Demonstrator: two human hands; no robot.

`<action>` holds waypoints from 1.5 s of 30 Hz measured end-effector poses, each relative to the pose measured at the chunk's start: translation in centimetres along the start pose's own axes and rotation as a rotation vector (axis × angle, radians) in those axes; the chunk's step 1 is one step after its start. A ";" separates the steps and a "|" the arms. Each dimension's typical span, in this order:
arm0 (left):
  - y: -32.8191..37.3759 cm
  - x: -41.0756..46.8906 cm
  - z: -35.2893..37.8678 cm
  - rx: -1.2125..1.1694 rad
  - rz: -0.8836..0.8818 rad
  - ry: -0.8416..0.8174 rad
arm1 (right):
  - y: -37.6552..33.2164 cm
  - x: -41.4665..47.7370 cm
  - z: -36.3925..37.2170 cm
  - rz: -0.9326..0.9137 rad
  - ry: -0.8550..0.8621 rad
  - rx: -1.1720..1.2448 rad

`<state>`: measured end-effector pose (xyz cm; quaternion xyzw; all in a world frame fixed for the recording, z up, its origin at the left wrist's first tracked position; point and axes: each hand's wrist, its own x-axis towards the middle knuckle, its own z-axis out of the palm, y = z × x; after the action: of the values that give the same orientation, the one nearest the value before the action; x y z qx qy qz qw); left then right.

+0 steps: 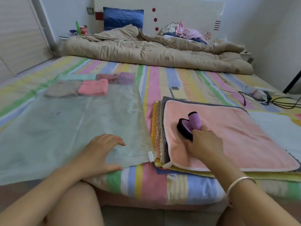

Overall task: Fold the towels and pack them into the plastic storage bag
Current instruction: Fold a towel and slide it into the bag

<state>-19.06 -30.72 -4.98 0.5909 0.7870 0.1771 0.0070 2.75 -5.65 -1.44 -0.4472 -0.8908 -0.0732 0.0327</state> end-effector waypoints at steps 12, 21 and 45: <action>-2.4 -2.8 -3.7 -0.093 -0.099 -0.080 | -6.5 -4.3 -5.8 -0.282 0.056 0.857; -6.9 -1.4 -10.0 -0.311 -0.187 0.016 | -15.5 -6.5 -7.9 -0.798 -0.565 0.799; -6.3 -1.1 -14.7 -0.728 -0.079 -0.118 | -32.0 9.9 2.3 -0.057 -0.145 0.621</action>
<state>-27.81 -37.27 6.79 0.5280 0.6931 0.4106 0.2687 -28.79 -16.32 -5.73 -0.3949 -0.8827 0.2334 0.1023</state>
